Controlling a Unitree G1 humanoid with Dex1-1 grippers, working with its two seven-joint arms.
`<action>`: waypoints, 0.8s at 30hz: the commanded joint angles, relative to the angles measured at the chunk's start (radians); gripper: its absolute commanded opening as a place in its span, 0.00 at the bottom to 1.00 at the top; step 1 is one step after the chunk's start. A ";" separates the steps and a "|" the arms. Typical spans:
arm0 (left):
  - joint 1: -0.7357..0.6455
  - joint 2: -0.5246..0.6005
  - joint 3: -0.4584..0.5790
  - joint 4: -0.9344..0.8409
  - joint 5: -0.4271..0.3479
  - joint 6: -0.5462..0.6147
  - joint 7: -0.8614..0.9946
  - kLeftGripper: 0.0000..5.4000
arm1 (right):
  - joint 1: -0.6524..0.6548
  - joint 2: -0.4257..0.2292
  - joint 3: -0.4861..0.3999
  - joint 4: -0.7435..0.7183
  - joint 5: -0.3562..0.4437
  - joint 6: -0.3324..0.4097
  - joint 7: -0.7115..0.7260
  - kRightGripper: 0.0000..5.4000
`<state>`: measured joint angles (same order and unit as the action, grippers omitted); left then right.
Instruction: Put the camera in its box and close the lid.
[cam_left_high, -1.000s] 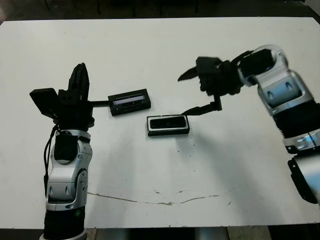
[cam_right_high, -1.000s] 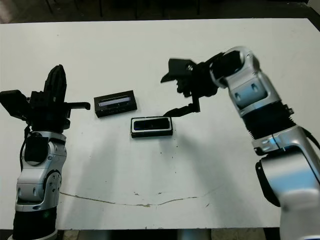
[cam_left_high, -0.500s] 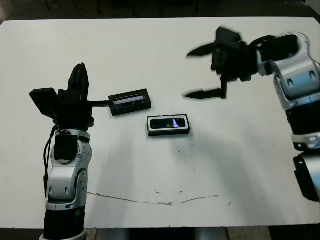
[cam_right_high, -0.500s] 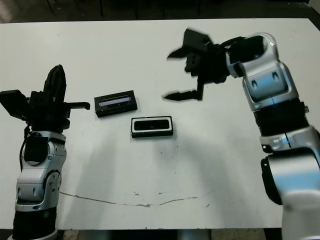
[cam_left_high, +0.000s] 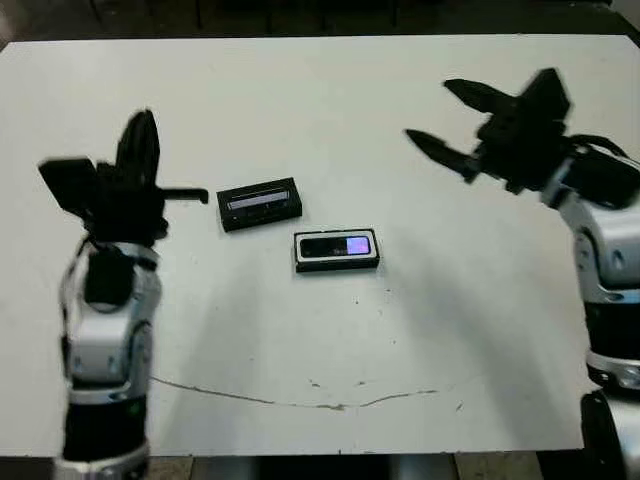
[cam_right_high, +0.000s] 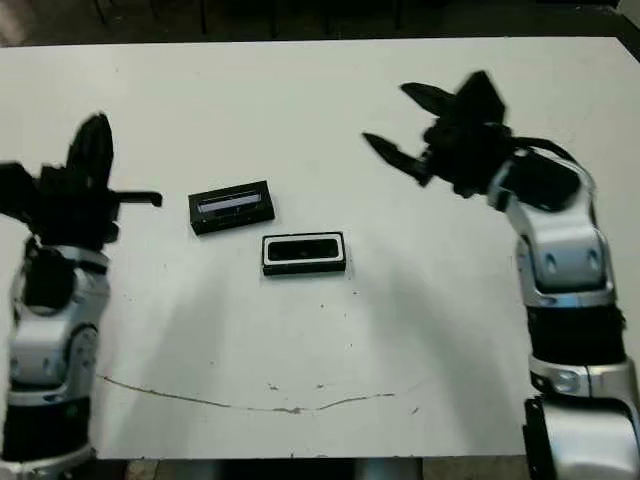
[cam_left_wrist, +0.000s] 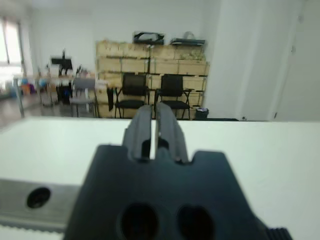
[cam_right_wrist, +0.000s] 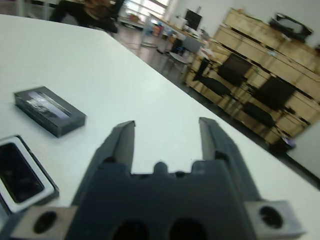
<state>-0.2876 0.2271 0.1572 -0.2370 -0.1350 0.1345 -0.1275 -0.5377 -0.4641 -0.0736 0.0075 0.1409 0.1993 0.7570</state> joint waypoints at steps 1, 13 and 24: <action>-0.055 0.139 -0.007 0.061 0.009 0.053 -0.127 0.00 | 0.072 -0.005 -0.012 -0.021 0.020 -0.004 -0.022 0.38; -0.323 0.368 -0.146 0.428 -0.027 0.085 -0.623 0.28 | 0.175 -0.021 0.005 -0.124 0.096 0.101 -0.045 0.00; -0.569 0.346 -0.286 0.927 -0.011 -0.127 -1.143 0.65 | 0.215 -0.034 -0.013 -0.076 0.116 0.047 -0.031 0.00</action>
<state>-0.8334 0.5817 -0.1097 0.6298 -0.1637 0.0349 -1.2252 -0.3390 -0.4813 -0.0863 -0.0832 0.2577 0.2491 0.7188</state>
